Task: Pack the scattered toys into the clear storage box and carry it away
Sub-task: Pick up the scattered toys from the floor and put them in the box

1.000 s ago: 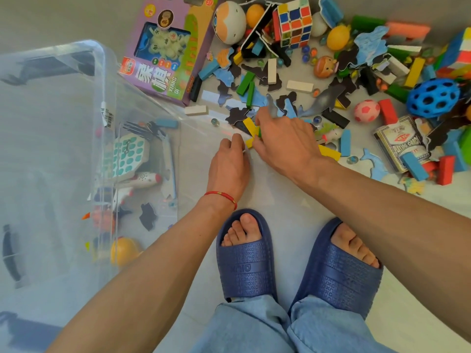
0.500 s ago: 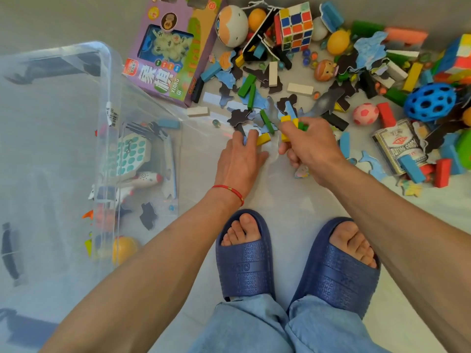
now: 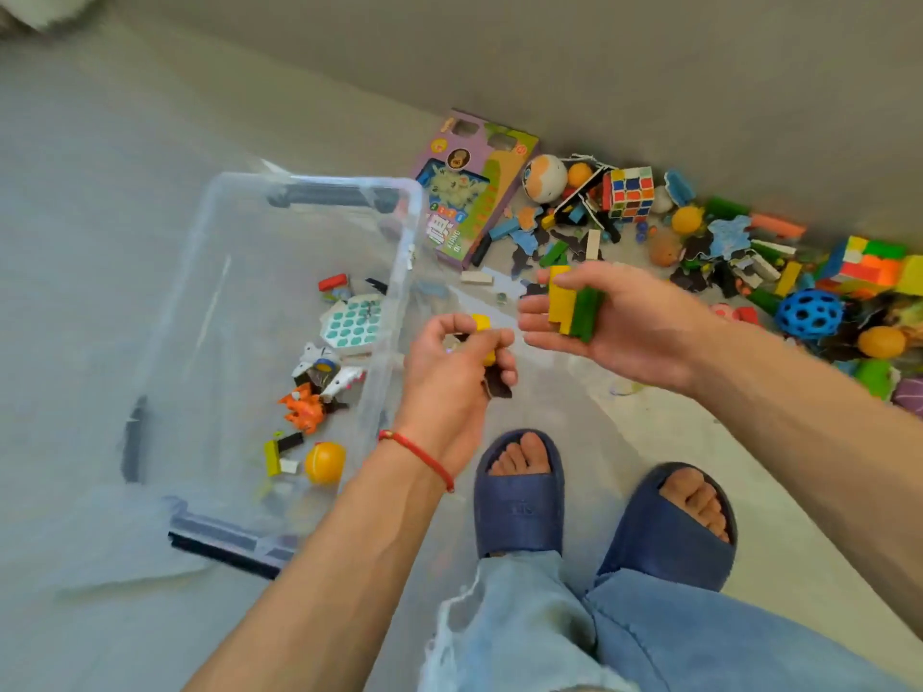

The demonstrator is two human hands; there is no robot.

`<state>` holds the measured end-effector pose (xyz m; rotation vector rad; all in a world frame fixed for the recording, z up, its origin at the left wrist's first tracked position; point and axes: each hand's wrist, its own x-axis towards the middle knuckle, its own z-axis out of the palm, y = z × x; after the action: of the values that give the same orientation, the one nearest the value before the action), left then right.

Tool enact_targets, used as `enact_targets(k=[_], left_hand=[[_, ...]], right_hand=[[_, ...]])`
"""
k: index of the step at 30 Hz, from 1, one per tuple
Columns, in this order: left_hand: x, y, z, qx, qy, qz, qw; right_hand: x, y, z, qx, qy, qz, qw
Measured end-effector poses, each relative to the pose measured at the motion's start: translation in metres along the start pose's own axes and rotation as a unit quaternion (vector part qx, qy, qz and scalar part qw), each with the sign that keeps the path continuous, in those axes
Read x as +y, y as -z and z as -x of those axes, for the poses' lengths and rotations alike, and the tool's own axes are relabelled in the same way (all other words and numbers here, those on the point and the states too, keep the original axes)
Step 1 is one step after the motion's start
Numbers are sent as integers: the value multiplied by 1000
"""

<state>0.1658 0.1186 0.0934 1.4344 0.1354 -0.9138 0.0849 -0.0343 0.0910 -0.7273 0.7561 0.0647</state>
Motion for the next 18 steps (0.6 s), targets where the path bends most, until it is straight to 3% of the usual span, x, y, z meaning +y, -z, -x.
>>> enact_targets(k=[4, 9, 13, 18], left_hand=[[77, 70, 44, 92, -81, 57, 991], [106, 148, 65, 203, 31, -8, 979], [99, 174, 78, 238, 30, -45, 970], [88, 149, 80, 232, -69, -105, 965]], right_hand=[[-42, -107, 9, -102, -37, 139, 984], [-35, -194, 8, -100, -83, 230, 965], [-25, -204, 15, -114, -121, 285, 944], [-45, -156, 17, -46, -25, 350, 935]])
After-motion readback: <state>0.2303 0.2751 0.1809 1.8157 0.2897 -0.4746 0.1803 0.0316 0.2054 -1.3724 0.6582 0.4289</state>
